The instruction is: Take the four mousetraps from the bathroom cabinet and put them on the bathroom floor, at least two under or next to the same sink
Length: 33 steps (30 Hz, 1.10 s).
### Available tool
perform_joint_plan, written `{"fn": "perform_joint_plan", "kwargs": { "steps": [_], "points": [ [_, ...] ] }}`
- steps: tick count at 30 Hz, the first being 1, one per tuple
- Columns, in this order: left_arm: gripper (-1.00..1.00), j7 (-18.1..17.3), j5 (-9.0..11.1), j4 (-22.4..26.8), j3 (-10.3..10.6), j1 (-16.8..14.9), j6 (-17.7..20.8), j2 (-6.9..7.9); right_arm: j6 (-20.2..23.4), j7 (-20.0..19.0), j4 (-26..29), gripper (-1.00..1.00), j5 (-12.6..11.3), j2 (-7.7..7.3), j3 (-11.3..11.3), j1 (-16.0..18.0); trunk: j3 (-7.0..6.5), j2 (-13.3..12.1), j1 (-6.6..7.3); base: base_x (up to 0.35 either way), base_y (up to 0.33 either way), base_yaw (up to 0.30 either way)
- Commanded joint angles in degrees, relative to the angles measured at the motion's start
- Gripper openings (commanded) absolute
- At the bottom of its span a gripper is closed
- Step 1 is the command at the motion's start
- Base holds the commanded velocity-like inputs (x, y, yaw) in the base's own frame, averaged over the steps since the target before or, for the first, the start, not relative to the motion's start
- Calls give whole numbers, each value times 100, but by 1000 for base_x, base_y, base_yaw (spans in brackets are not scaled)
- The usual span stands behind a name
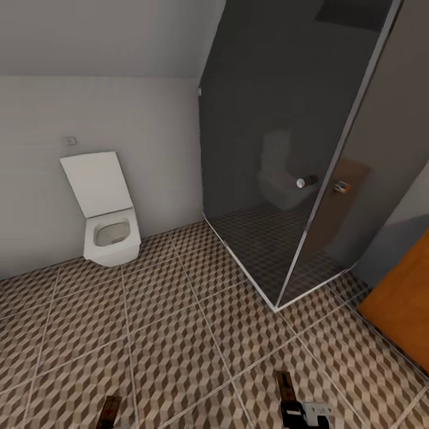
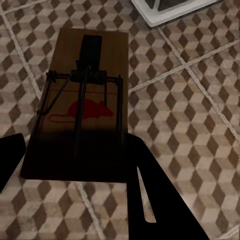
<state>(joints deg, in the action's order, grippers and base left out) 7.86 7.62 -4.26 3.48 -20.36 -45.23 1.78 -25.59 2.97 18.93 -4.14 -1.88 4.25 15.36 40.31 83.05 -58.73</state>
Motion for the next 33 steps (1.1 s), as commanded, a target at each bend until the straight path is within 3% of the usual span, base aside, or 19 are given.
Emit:
{"fn": "perform_joint_plan", "kwargs": {
  "steps": [1,33],
  "points": [
    [-100,22,29,-22,38,-9,-29,-2,-17,28,-2,-100,-43,-5,47,2,4,3,0,0,0,290],
    [-100,18,29,-22,38,-4,-29,-2,-17,28,-47,-100,-42,4,50,2,4,3,0,0,0,290]
  ]
}}
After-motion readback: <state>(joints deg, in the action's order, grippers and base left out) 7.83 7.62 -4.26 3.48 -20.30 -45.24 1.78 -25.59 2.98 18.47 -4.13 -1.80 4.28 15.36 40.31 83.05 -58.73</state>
